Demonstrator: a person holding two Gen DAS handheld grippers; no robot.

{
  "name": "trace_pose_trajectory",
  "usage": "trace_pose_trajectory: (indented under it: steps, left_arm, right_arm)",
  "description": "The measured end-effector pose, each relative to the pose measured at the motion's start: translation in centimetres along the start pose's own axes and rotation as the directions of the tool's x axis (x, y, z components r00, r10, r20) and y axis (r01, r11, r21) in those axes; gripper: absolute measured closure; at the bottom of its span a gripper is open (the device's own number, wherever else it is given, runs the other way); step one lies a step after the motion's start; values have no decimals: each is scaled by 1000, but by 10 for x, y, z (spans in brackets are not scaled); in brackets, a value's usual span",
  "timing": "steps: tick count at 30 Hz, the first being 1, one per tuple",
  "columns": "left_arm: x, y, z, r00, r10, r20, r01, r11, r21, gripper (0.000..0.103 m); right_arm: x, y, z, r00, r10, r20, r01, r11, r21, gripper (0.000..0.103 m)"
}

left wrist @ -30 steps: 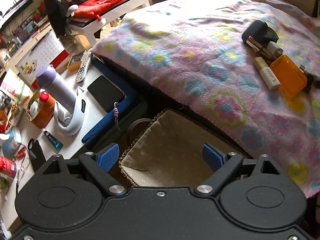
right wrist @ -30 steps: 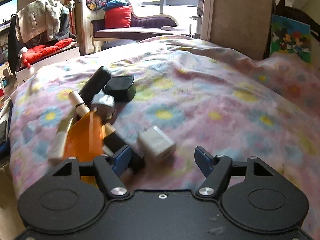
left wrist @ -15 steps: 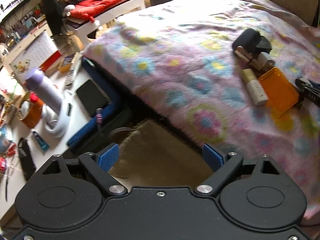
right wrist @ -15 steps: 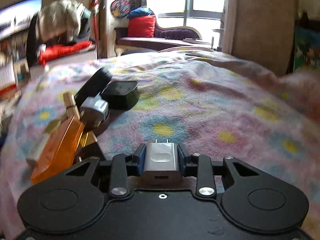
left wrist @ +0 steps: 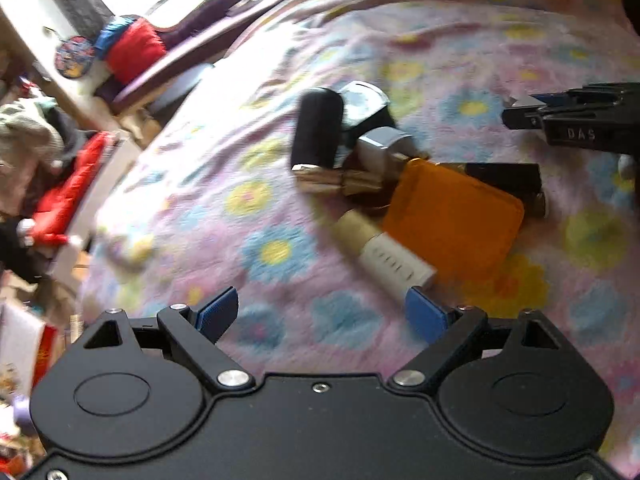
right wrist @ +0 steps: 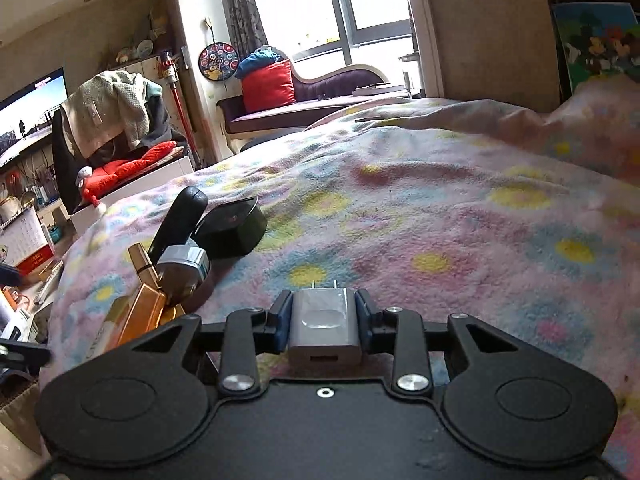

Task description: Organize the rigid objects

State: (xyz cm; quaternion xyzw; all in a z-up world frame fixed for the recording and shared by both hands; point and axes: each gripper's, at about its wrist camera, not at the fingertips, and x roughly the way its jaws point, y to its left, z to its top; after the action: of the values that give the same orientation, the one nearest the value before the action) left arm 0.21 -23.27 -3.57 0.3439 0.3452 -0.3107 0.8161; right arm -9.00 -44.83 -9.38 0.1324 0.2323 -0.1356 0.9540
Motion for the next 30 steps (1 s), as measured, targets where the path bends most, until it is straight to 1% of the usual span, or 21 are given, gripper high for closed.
trace_pose_trajectory:
  steps: [2,3,4,6,8,9,11,13,17,19,22,23,24,25,28,29,30]
  left_arm:
    - [8,0,4,999,-46,-8,45,999,-26,15]
    - [13,0,5,999,-53,-13,52,998,-36,15]
    - [18,-3,7,999,-45,-18,44,998,-38,14]
    - [25,-6,8,999,-44,-13,43,997,-57,9]
    - [31,-4,10,999,-50,-13,48,993,-109,11]
    - [35,-2,12,998,-59,-29,54,988,-147,11]
    - [45,3,13,995,-78,-57,64,974,-219,11]
    - [56,7,10,991,-100,-89,70,953,-296,9]
    - [60,19,4,986,-143,-80,96,899,-426,8]
    - [62,26,4,988,-128,-90,70,875,-478,8]
    - [69,36,8,989,-63,-132,-17,847,-531,8]
    - [70,38,9,988,-46,-147,-43,835,-548,8]
    - [70,41,11,988,-43,-151,-51,823,-566,8]
    - [69,42,12,987,-47,-151,-50,815,-577,9]
    - [61,44,13,990,-33,-134,-53,806,-589,11]
    - [57,43,12,992,-26,-125,-53,808,-586,12]
    - [51,42,10,994,-21,-110,-47,812,-582,12]
  right_arm:
    - [-2,1,-1,1000,-3,0,3,1000,-5,72]
    - [-2,1,-1,1000,-5,1,5,1000,-7,72]
    - [-3,0,-1,1000,-5,2,5,1000,-5,72]
    - [-4,-1,-1,1000,-5,3,5,1000,-1,72]
    - [-4,-1,-1,1000,-6,4,6,1000,1,72]
    - [-4,-1,-1,1000,-6,4,6,1000,1,72]
    - [-4,-1,-1,1000,-6,4,6,1000,0,72]
    - [-4,-1,-1,1000,-6,4,6,1000,0,72]
    - [-4,-1,-1,1000,-5,7,5,1000,11,72]
    - [-5,-2,-1,1000,-12,13,11,1000,21,72]
    - [-6,-6,-1,1000,-16,21,15,999,43,72]
    - [-7,-7,-1,999,-21,27,20,998,51,70]
    - [-8,-8,-1,999,-27,34,25,998,61,66]
    - [-9,-10,-1,999,-34,42,31,997,73,65]
    - [-13,-16,-1,997,-36,71,28,993,114,58]
    - [-13,-17,-1,997,-36,75,27,992,122,56]
    - [-13,-17,-1,997,-37,74,28,992,122,56]
